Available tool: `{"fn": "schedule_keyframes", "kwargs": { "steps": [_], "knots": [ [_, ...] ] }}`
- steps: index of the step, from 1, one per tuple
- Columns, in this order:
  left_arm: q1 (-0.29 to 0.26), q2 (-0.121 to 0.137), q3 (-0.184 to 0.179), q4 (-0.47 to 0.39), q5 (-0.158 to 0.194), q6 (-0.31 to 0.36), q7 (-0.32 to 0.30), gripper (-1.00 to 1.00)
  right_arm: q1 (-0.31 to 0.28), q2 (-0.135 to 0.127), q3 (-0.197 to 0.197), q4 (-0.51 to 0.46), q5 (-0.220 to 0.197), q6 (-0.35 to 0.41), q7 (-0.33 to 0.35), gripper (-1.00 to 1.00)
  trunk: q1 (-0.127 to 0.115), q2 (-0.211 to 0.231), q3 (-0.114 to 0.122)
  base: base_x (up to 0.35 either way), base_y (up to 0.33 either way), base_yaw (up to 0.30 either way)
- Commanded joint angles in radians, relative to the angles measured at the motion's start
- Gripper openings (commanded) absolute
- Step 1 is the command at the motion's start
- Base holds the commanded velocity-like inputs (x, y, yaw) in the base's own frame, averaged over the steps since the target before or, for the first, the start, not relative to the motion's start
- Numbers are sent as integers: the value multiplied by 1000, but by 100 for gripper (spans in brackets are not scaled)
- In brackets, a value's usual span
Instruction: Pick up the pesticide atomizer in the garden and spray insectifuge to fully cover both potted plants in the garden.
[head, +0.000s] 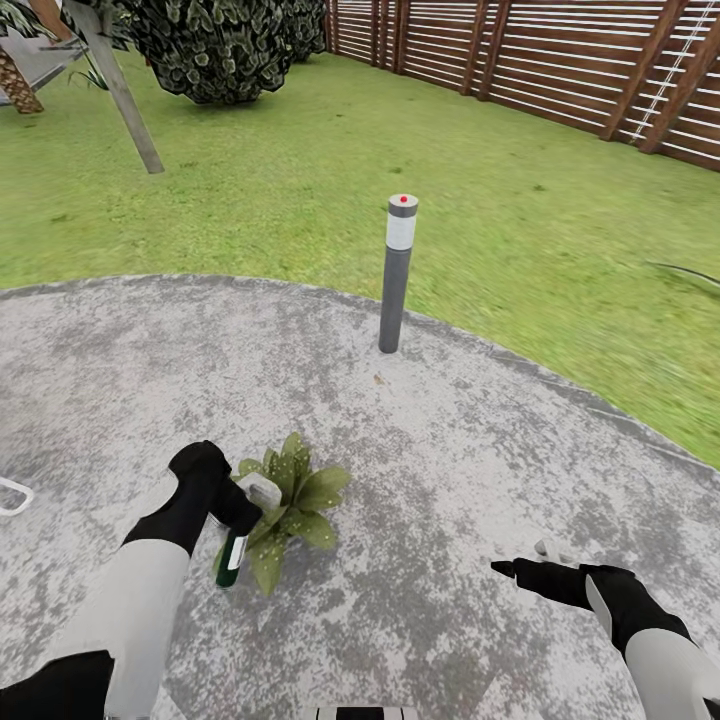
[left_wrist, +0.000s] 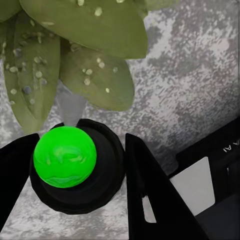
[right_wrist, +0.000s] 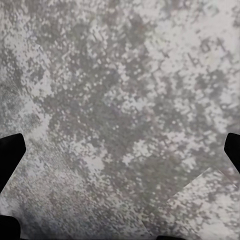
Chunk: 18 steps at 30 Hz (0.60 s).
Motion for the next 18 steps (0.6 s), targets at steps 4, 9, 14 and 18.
{"fn": "schedule_keyframes", "kwargs": {
  "steps": [4,9,14,18],
  "knots": [
    [-22,-1,-65,-1,-10,41,-55,-100,-1,1,-9,-1,9,5,8,100,0,0,-1,0,0,0],
    [-26,-1,-116,-1,-10,43,-110,-100,-1,1,-9,-1,9,5,8,100,0,0,-1,0,0,0],
    [-26,-1,-120,-1,-10,43,-115,-100,-1,1,-8,-1,9,5,8,100,0,0,-1,0,0,12],
    [-26,-1,-121,1,-10,43,-115,-100,-1,1,-9,-1,9,5,8,100,0,0,-2,10,-6,184]
  ]
}}
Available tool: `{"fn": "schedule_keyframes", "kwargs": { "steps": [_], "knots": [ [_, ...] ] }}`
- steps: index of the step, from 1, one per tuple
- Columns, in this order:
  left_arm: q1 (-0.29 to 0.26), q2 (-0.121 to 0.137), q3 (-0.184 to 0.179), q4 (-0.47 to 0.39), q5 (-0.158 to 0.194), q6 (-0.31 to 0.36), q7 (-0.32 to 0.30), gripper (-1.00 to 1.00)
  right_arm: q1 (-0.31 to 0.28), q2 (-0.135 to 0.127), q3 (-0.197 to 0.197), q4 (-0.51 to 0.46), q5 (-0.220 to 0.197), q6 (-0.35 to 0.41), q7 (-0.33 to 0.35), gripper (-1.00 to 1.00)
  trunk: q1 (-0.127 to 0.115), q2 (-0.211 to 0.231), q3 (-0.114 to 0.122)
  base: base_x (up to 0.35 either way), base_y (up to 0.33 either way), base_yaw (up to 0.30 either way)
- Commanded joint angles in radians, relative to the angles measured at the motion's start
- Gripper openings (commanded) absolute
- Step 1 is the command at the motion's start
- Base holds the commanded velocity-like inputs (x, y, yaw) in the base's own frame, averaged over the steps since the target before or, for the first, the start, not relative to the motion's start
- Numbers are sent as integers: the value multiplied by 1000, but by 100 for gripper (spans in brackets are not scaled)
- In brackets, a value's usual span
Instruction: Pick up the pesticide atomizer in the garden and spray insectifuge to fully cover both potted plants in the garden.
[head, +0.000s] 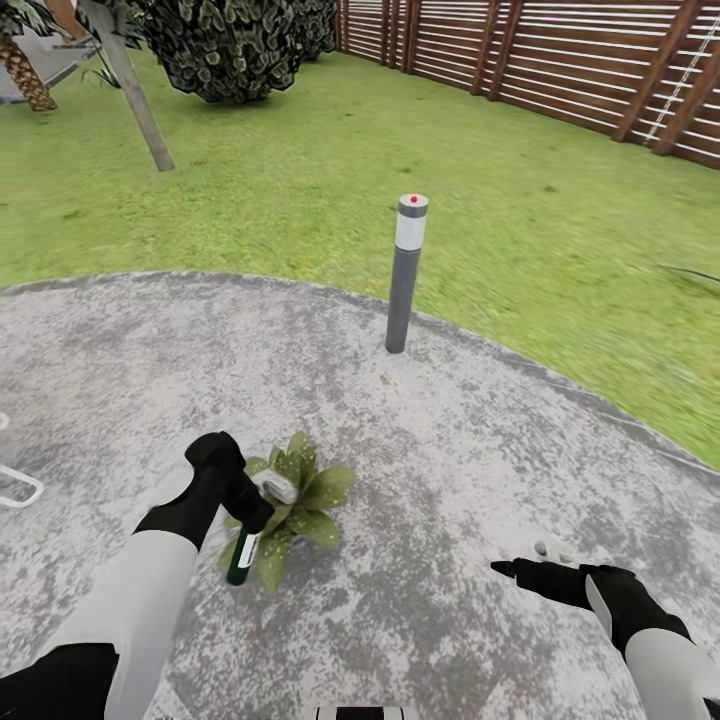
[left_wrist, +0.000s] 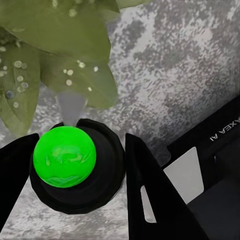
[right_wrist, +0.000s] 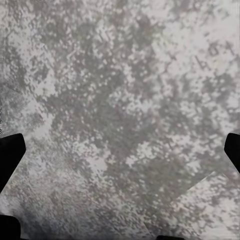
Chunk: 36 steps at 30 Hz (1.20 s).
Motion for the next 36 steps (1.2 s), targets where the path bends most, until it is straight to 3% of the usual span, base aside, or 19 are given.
{"fn": "schedule_keyframes", "kwargs": {
  "steps": [1,8,19,29,36],
  "knots": [
    [-1,-2,4,0,-11,10,-10,-100,-1,1,-9,-2,9,5,8,100,0,0,-1,89,-73,228],
    [-1,-2,4,0,-11,10,-10,-100,-1,1,-8,-2,9,5,8,100,0,0,-4,134,-255,218],
    [-1,-2,2,0,-11,10,-10,-100,-1,1,-8,-2,9,5,8,100,0,0,-4,3,-342,35],
    [-1,0,0,2,-11,10,-10,-100,-1,1,-8,-2,9,5,8,100,0,0,-4,0,-313,232],
    [1,1,-68,6,-11,10,-10,-100,-1,1,-8,-2,9,5,9,100,0,0,-4,0,-27,246]
  ]
}}
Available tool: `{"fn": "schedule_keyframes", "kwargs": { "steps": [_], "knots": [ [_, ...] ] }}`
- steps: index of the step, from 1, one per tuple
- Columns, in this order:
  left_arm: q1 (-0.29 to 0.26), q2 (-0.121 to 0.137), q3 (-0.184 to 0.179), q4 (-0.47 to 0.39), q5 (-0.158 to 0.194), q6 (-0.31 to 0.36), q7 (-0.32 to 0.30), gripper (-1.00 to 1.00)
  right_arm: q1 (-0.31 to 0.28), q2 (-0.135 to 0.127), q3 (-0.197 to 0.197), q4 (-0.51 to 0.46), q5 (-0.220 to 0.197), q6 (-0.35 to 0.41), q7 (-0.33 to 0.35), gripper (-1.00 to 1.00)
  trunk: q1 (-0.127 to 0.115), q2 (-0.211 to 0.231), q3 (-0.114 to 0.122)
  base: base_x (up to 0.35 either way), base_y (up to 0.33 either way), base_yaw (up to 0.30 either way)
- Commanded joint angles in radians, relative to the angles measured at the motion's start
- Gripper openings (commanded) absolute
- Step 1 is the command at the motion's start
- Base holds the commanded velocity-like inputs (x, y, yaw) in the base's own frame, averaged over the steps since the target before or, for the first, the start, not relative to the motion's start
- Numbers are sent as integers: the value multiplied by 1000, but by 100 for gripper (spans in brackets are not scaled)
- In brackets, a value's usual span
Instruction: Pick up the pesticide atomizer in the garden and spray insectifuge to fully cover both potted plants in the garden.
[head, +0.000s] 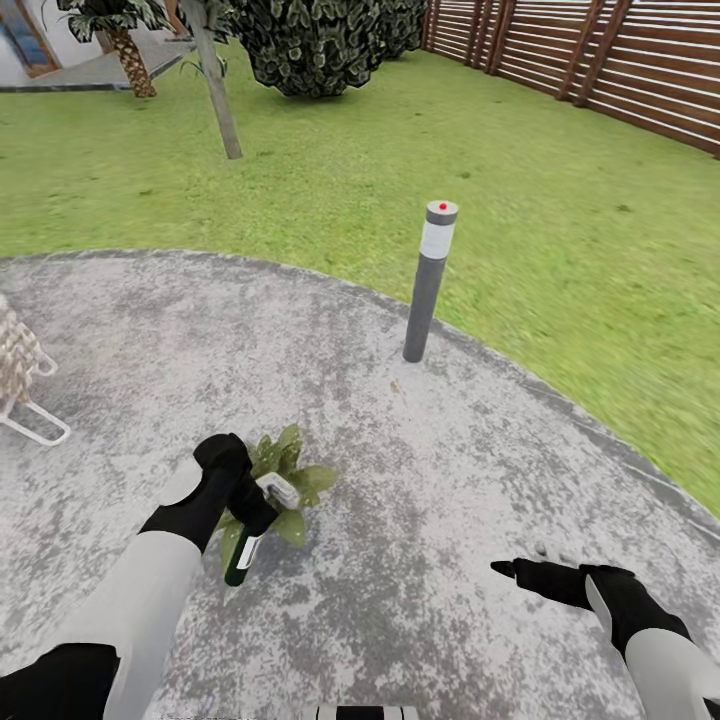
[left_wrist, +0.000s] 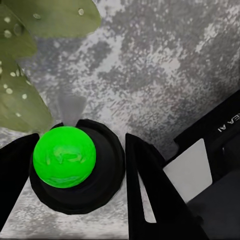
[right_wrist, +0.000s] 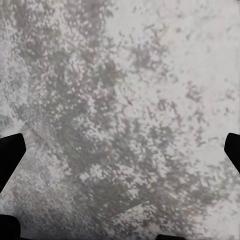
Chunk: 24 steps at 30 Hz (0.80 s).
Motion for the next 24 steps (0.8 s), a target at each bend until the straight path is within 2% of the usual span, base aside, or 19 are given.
{"fn": "schedule_keyframes", "kwargs": {
  "steps": [1,7,14,20,23,24],
  "knots": [
    [-1,0,-4,2,-10,10,-10,-100,-1,1,-9,-2,9,5,8,100,0,0,-1,0,-2,246],
    [-1,1,-9,57,-10,10,-10,-100,-1,1,-9,-2,9,5,8,100,0,0,-1,0,-3,201],
    [-1,1,-9,60,-10,11,-10,-100,-1,1,-9,-2,9,5,7,100,0,0,-1,0,-203,25],
    [0,2,-9,62,-10,10,-9,-100,-1,1,-9,-2,9,5,8,100,0,0,-1,0,-52,214],
    [3,12,-9,62,-10,10,-8,-100,-1,1,-8,-2,9,5,8,100,0,0,-1,0,-2,195],
    [4,23,-9,62,-10,10,-8,-100,-1,1,-9,-2,9,5,8,100,0,0,-1,0,-1,67]
  ]
}}
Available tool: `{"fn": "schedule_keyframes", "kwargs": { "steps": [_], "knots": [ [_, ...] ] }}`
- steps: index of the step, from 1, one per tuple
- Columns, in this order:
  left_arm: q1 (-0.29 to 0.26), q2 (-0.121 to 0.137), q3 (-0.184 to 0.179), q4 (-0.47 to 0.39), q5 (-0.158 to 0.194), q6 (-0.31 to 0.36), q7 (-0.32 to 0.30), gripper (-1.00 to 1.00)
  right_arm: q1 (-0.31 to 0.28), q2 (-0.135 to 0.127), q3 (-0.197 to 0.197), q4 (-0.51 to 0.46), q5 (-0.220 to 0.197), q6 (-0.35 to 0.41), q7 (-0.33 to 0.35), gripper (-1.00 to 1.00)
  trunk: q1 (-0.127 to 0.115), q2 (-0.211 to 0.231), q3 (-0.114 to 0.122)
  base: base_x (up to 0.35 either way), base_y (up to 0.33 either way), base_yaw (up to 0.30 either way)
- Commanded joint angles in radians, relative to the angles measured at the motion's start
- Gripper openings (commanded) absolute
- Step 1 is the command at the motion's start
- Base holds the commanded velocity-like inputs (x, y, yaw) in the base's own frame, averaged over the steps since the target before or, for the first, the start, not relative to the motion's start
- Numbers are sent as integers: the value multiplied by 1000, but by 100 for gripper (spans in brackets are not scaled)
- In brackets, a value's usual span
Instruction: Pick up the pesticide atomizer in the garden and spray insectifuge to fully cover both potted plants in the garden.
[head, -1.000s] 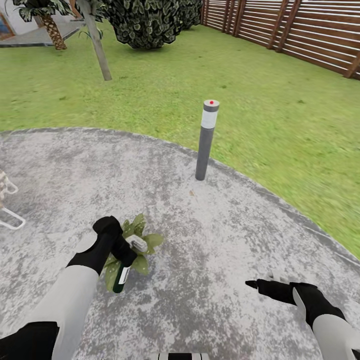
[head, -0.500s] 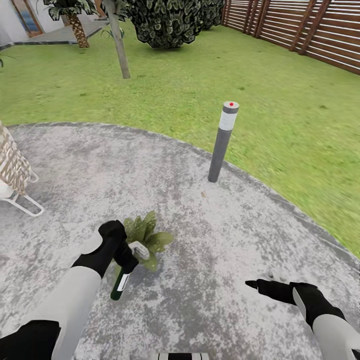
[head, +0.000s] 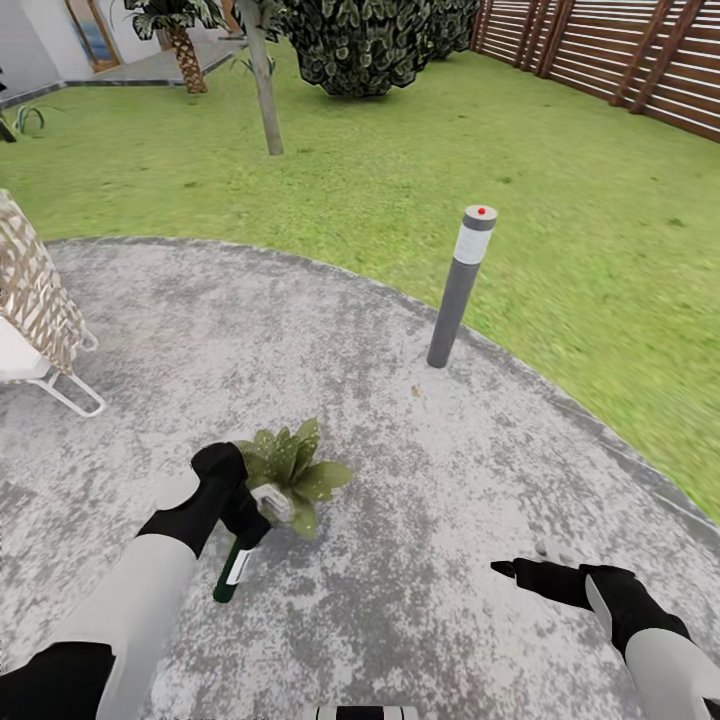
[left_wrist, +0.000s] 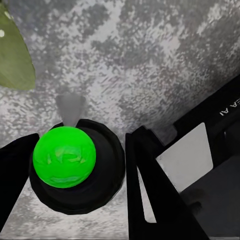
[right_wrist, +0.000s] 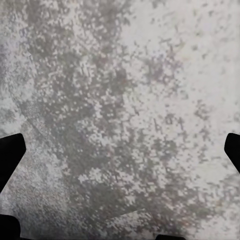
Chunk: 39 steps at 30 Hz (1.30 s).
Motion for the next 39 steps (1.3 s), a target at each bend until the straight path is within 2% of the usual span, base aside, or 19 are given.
{"fn": "schedule_keyframes", "kwargs": {
  "steps": [1,4,14,24,28,39],
  "knots": [
    [0,6,-1,-1,-9,11,-10,-100,-1,1,-9,-2,9,5,8,100,0,0,-1,0,0,43],
    [0,17,0,-2,-8,11,-8,-100,-1,1,-8,-2,9,5,8,100,0,0,-1,0,0,16],
    [1,17,0,-5,-6,9,3,-100,-1,1,-8,-2,9,5,7,100,0,0,-1,0,0,1],
    [1,2,-1,-39,-4,9,22,-100,-1,1,-8,-2,9,5,7,100,0,0,-1,0,-16,175],
    [1,-5,-1,-54,-4,9,23,-100,-1,1,-8,-2,9,5,7,100,0,0,-1,0,-247,178],
    [0,-6,0,-56,-4,9,23,-100,-1,1,-8,-2,9,5,8,100,0,0,-1,0,-317,24]
  ]
}}
